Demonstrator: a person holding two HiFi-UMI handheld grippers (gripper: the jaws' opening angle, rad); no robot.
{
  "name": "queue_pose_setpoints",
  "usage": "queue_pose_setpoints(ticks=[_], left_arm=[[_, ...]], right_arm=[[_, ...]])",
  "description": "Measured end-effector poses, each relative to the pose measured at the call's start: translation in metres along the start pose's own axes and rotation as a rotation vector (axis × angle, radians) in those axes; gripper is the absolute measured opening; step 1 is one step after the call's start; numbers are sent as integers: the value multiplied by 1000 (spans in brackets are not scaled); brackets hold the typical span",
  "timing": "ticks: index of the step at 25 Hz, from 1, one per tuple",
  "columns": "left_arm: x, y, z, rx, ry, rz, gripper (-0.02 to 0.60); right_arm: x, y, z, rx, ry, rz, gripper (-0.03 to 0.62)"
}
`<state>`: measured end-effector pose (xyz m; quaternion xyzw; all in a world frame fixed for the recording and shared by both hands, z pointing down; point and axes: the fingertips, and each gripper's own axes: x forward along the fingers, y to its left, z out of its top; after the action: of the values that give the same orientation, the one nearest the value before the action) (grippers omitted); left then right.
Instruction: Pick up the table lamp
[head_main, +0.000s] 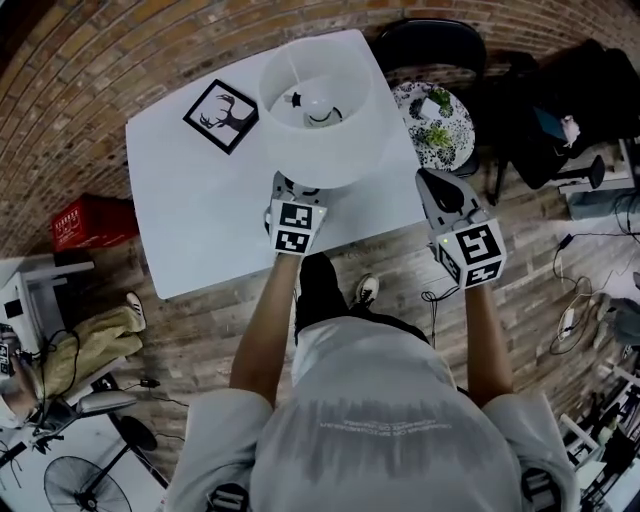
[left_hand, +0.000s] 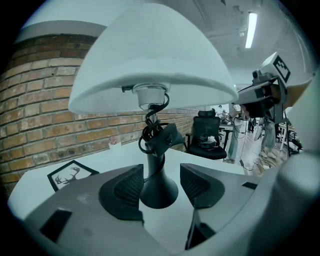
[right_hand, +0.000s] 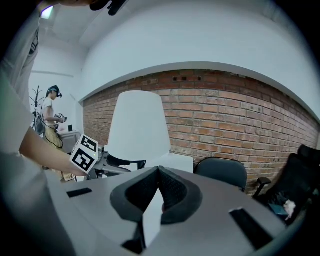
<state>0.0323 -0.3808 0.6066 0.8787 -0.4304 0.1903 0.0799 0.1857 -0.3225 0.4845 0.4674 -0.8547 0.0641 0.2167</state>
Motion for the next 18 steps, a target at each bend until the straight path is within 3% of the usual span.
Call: queue_pose_setpoints(ticks=[18], left_arm=[[30, 4, 0, -6, -20, -27, 229]], right_arm=[[10, -14, -14, 18, 47, -25, 2]])
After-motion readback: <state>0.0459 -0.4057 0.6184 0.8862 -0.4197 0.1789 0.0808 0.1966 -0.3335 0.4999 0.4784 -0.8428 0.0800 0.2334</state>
